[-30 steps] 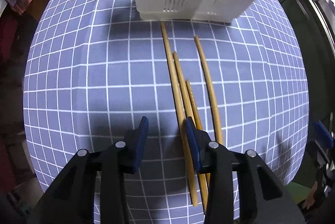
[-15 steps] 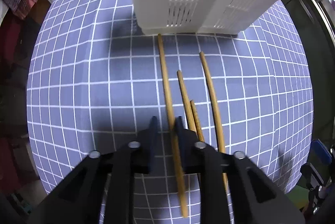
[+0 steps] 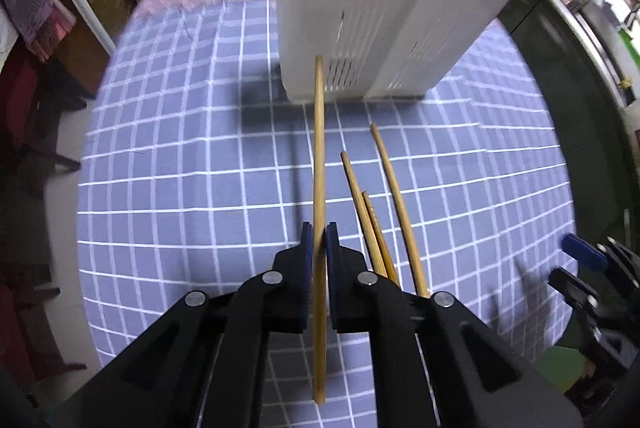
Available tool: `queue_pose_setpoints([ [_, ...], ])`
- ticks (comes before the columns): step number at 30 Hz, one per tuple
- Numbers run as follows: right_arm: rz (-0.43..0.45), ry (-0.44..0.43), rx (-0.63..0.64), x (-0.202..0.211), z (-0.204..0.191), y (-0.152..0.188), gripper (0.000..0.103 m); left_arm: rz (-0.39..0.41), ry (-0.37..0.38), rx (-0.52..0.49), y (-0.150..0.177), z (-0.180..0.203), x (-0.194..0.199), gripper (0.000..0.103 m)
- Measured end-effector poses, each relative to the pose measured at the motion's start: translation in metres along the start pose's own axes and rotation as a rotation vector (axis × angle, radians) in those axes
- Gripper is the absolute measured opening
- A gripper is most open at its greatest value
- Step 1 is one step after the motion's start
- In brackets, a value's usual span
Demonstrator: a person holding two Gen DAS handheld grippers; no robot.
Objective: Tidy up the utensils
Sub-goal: 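Grasp a wooden chopstick from the pile with the left tool while the right tool approaches, then lift the chopstick with the left tool while the right tool grasps another chopstick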
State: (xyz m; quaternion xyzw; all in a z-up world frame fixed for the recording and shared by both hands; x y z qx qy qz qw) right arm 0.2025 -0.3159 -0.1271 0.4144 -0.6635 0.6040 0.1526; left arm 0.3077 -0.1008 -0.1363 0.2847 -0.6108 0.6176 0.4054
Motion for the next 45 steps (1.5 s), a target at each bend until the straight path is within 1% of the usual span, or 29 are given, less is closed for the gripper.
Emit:
queue_pose_setpoints([
  [2, -0.007, -0.002, 0.008, -0.003, -0.004, -0.001, 0.039, 0.045, 0.009, -0.014, 0.003, -0.003, 0.018, 0.007],
  [3, -0.012, -0.005, 0.015, -0.004, -0.007, -0.001, 0.039, 0.062, 0.012, -0.019, 0.010, -0.003, 0.029, 0.007],
  [8, -0.032, -0.023, 0.035, -0.014, -0.022, -0.007, 0.039, 0.135, 0.057, -0.012, 0.026, -0.012, 0.068, 0.006],
  [9, -0.039, -0.030, 0.034, -0.017, -0.025, -0.009, 0.039, 0.150, 0.060, -0.013, 0.033, -0.013, 0.075, 0.006],
  [14, -0.084, -0.045, 0.054, -0.043, -0.048, -0.025, 0.039, 0.231, 0.061, -0.035, 0.046, -0.019, 0.102, 0.006],
  [17, -0.114, -0.027, 0.068, -0.065, -0.059, -0.037, 0.037, 0.257, 0.071, -0.029, 0.050, -0.022, 0.111, 0.006],
  [18, -0.134, -0.028, 0.066, -0.073, -0.061, -0.039, 0.031, 0.261, 0.074, -0.028, 0.051, -0.023, 0.114, 0.006],
  [21, -0.194, -0.025, 0.064, -0.096, -0.069, -0.042, 0.026, 0.276, 0.082, -0.034, 0.054, -0.025, 0.121, 0.006],
  [22, -0.220, -0.025, 0.063, -0.105, -0.071, -0.042, 0.023, 0.279, 0.085, -0.036, 0.055, -0.025, 0.122, 0.006],
  [24, -0.265, -0.018, 0.054, -0.120, -0.074, -0.041, 0.021, 0.282, 0.091, -0.037, 0.057, -0.026, 0.124, 0.006],
  [27, -0.297, 0.018, 0.077, -0.133, -0.078, -0.041, 0.021, 0.289, 0.097, -0.042, 0.059, -0.027, 0.128, 0.006],
  [28, -0.307, 0.024, 0.084, -0.136, -0.080, -0.041, 0.018, 0.291, 0.099, -0.044, 0.059, -0.027, 0.128, 0.006],
  [32, -0.340, 0.068, 0.117, -0.148, -0.086, -0.039, 0.018, 0.291, 0.106, -0.048, 0.059, -0.028, 0.127, 0.006],
  [35, -0.336, 0.087, 0.130, -0.152, -0.088, -0.041, 0.017, 0.292, 0.113, -0.054, 0.059, -0.027, 0.128, 0.006],
  [36, -0.329, 0.106, 0.147, -0.153, -0.089, -0.041, 0.012, 0.292, 0.115, -0.056, 0.059, -0.027, 0.128, 0.006],
  [38, -0.318, 0.110, 0.152, -0.153, -0.090, -0.041, 0.010, 0.292, 0.119, -0.059, 0.059, -0.027, 0.128, 0.006],
  [42, -0.293, 0.085, 0.132, -0.147, -0.088, -0.040, 0.007, 0.292, 0.119, -0.059, 0.060, -0.026, 0.129, 0.006],
  [45, -0.245, 0.049, 0.111, -0.126, -0.084, -0.042, 0.007, 0.293, 0.116, -0.059, 0.060, -0.026, 0.130, 0.006],
])
Point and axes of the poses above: each gripper's, at about its wrist camera, not at the fingertips, and x roughly against the way its jaws point, z to its right, y to its underside, the point moved 2 cm from there along -x, roughly the way its jaws point, and after that the axes turned 15 degrees about z, right-handed, at the moved point
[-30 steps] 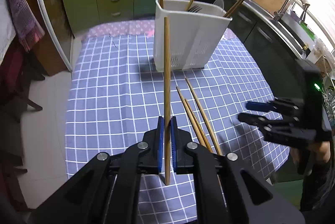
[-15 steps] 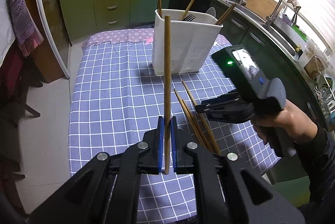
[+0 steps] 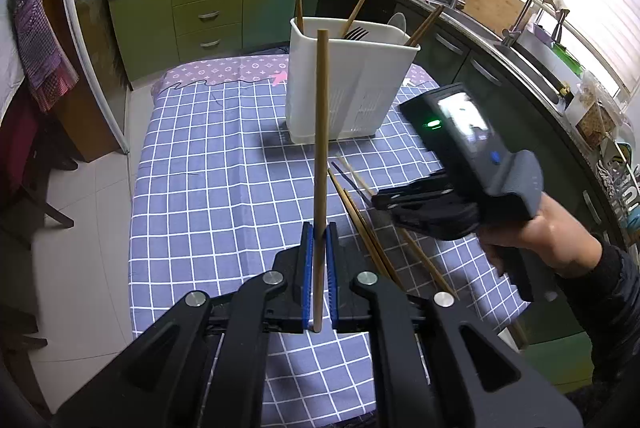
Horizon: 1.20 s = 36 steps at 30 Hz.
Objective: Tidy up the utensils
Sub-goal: 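Lift the chopstick with the left tool while the right tool grasps another chopstick, then carry both held chopsticks upright over the white holder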
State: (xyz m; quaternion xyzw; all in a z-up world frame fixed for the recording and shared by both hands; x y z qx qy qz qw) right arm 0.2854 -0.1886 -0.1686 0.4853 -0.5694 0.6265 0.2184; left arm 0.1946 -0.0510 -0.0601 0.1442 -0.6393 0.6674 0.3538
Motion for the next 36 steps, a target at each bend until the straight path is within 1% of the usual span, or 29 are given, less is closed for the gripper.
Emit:
queue_pose_setpoints([
  [4, 0.118, -0.047, -0.030, 0.047, 0.009, 0.005, 0.007, 0.001, -0.002, -0.004, 0.001, 0.000, 0.002, 0.006],
  [5, 0.163, -0.054, -0.032, 0.064, 0.011, 0.009, 0.007, 0.002, -0.003, -0.004, 0.001, 0.000, 0.002, 0.006],
  [9, 0.304, -0.057, -0.039, 0.117, 0.016, 0.025, 0.007, 0.010, -0.009, -0.011, 0.002, 0.001, 0.003, 0.006],
  [12, 0.414, -0.039, -0.053, 0.154, 0.020, 0.040, 0.007, 0.015, -0.010, -0.013, 0.003, 0.002, 0.004, 0.006],
  [15, 0.483, -0.048, -0.077, 0.178, 0.024, 0.059, 0.007, 0.020, -0.010, -0.020, 0.004, 0.003, 0.006, 0.006],
  [17, 0.517, -0.025, -0.079, 0.185, 0.023, 0.068, 0.007, 0.023, -0.012, -0.027, 0.005, 0.004, 0.007, 0.006],
  [23, 0.548, -0.041, -0.106, 0.200, 0.027, 0.084, 0.007, 0.029, -0.006, -0.034, 0.007, 0.007, 0.011, 0.006],
  [36, 0.545, -0.056, -0.120, 0.195, 0.030, 0.094, 0.008, 0.053, 0.000, -0.044, 0.003, 0.009, 0.024, 0.006],
])
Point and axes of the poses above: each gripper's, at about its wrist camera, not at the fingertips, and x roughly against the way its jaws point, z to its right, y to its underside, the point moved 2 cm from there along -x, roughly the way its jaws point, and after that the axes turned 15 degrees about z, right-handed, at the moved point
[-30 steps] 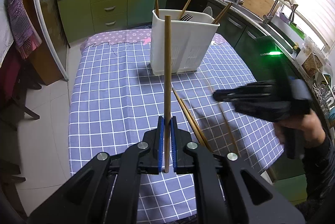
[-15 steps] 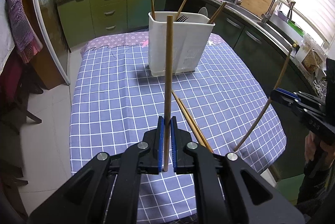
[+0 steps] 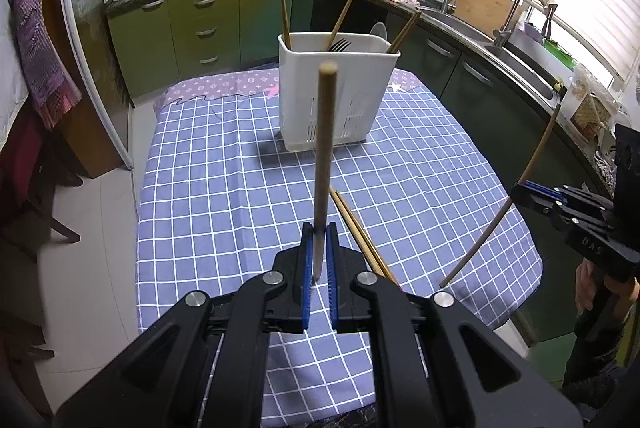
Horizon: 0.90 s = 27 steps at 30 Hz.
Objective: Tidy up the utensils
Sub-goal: 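Carry both held chopsticks upright over the white holder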
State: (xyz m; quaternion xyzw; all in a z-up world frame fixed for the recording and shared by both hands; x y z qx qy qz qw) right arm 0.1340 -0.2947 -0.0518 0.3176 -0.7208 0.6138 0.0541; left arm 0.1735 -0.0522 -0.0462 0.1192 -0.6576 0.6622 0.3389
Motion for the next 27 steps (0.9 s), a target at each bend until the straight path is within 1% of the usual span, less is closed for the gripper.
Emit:
queue_pose_setpoints([
  [6, 0.000, -0.003, -0.001, 0.000, 0.001, 0.000, 0.008, 0.019, 0.000, -0.004, -0.009, 0.002, 0.004, 0.006],
  [13, -0.001, -0.009, 0.001, 0.000, 0.000, 0.000, 0.008, 0.047, 0.005, -0.016, -0.031, 0.006, 0.012, 0.006],
  [19, -0.001, -0.012, 0.002, 0.000, 0.000, 0.000, 0.008, 0.071, -0.001, -0.040, -0.063, 0.011, 0.013, 0.006],
  [27, -0.002, -0.016, -0.006, -0.001, 0.003, -0.001, 0.008, 0.137, -0.002, -0.070, -0.129, 0.025, 0.018, 0.006],
])
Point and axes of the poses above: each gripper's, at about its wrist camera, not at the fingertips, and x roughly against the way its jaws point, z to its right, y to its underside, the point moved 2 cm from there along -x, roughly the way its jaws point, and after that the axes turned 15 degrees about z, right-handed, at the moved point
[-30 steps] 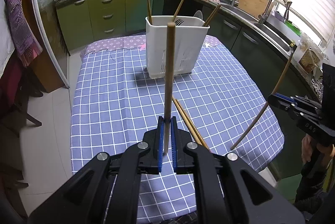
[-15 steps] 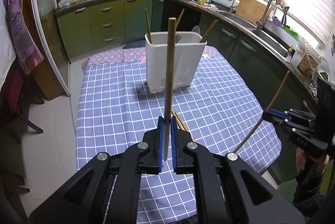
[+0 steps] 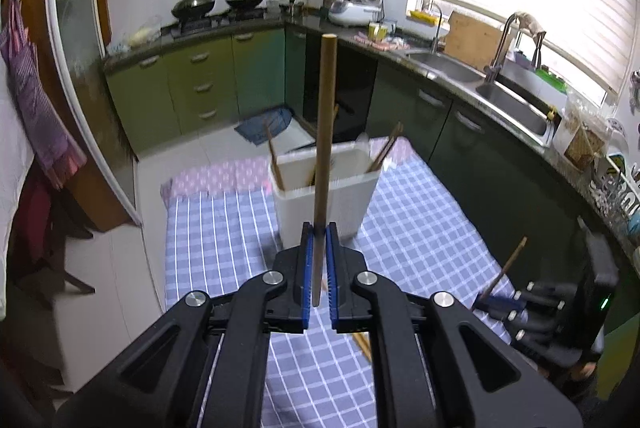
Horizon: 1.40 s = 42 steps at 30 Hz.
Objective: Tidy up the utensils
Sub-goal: 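Carry both held chopsticks upright over the white holder, then open the left tool to drop its chopstick in the holder while the right drops its own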
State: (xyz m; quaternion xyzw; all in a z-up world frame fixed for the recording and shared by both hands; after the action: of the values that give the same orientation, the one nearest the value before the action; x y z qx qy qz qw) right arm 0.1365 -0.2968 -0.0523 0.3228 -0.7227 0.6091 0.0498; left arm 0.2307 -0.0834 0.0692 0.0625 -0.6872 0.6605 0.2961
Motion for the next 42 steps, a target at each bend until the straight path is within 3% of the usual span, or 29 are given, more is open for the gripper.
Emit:
queue_pose_setpoints([
  [8, 0.003, -0.015, -0.007, -0.002, 0.002, 0.000, 0.008, 0.049, -0.001, 0.019, -0.067, 0.003, -0.017, 0.006],
  [15, 0.003, -0.020, -0.019, -0.003, 0.006, -0.001, 0.008, 0.102, -0.035, 0.014, -0.096, 0.002, -0.050, 0.006],
  [24, 0.006, -0.026, -0.018, -0.001, 0.006, -0.002, 0.008, 0.017, -0.098, 0.015, -0.066, -0.015, -0.122, 0.006],
  [28, 0.027, -0.030, -0.006, 0.003, 0.001, -0.012, 0.008, -0.012, -0.108, 0.021, -0.048, -0.022, -0.135, 0.007],
  [32, 0.085, -0.041, 0.016, 0.010, -0.005, -0.044, 0.008, 0.017, -0.107, -0.006, -0.040, -0.022, -0.120, 0.012],
  [36, 0.202, -0.044, 0.050, 0.017, -0.020, -0.096, 0.008, 0.047, -0.090, -0.033, -0.033, -0.018, -0.090, 0.019],
  [42, 0.392, -0.012, 0.044, 0.003, -0.034, -0.179, 0.008, 0.008, -0.036, -0.044, 0.002, -0.017, -0.047, 0.019],
])
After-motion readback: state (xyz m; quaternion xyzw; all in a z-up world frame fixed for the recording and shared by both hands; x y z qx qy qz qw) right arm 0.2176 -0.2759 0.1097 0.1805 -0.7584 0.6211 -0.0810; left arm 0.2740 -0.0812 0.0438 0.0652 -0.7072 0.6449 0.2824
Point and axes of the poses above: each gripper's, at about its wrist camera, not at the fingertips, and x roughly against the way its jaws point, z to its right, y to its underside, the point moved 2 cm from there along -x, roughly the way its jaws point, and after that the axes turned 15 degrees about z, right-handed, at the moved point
